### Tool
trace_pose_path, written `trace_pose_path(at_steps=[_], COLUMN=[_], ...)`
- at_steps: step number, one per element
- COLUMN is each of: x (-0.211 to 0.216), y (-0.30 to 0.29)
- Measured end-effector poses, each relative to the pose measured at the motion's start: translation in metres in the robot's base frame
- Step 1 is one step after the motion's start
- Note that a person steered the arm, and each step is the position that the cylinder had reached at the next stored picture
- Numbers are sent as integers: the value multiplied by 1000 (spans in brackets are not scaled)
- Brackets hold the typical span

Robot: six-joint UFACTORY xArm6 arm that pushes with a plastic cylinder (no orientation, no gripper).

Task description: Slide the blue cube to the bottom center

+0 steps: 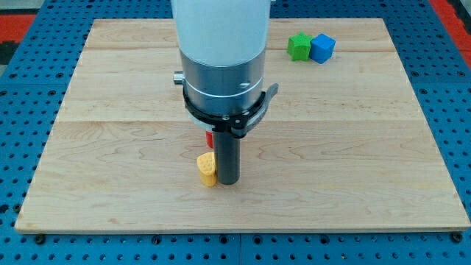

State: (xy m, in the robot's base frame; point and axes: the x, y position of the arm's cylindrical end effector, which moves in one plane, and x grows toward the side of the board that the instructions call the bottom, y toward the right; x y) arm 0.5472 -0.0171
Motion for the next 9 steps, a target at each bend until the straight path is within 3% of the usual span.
trace_pose_path(at_steps=[1, 2, 4, 6, 7, 9], x=[-10, -61, -236, -301, -305, -278], y=[9, 97, 291, 254, 199, 179])
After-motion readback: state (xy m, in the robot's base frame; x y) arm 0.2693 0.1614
